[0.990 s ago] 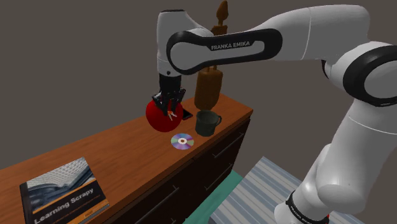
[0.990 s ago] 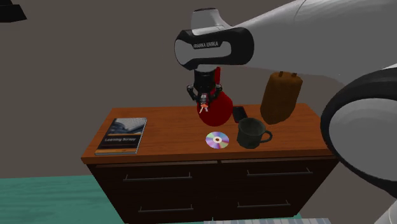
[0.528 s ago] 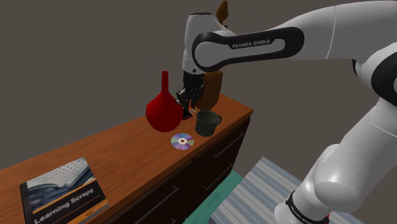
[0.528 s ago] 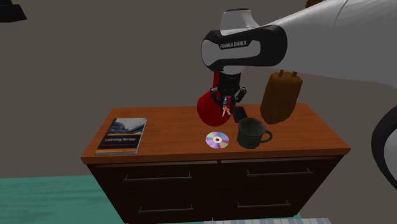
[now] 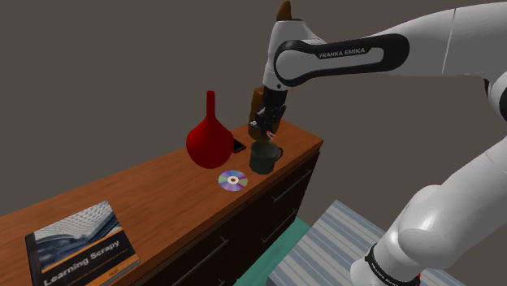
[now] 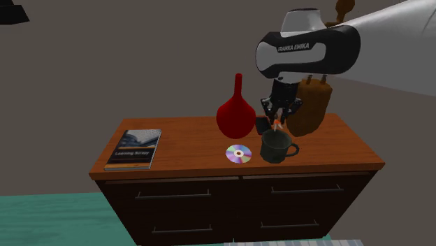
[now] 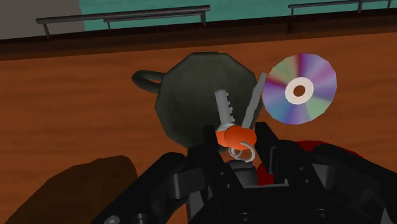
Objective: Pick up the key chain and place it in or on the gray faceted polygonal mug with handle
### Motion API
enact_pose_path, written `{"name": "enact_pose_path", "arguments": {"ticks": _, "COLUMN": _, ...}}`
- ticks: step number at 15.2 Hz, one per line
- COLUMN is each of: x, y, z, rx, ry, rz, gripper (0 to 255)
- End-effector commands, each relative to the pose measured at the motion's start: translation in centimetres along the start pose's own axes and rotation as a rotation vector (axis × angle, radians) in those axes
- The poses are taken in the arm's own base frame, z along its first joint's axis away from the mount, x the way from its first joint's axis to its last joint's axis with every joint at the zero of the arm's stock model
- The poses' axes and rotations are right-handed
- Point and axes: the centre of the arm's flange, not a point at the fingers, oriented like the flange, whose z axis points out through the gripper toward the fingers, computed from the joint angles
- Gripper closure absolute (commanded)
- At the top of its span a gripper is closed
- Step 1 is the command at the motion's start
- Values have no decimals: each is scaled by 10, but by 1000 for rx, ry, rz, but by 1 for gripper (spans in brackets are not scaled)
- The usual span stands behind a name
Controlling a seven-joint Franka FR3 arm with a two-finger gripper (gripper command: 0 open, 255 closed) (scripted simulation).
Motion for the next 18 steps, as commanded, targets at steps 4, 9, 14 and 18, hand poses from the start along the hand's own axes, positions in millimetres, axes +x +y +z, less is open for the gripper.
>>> {"name": "enact_pose_path", "arguments": {"ticks": 4, "x": -13, "y": 39, "z": 13, "rx": 1, "ry": 0, "rz": -1, "gripper": 255}}
{"name": "enact_pose_path", "arguments": {"ticks": 9, "x": -14, "y": 39, "z": 39, "rx": 1, "ry": 0, "rz": -1, "gripper": 255}}
{"name": "enact_pose_path", "arguments": {"ticks": 14, "x": -16, "y": 38, "z": 65, "rx": 1, "ry": 0, "rz": -1, "gripper": 255}}
{"name": "enact_pose_path", "arguments": {"ticks": 18, "x": -16, "y": 38, "z": 80, "rx": 1, "ry": 0, "rz": -1, "gripper": 255}}
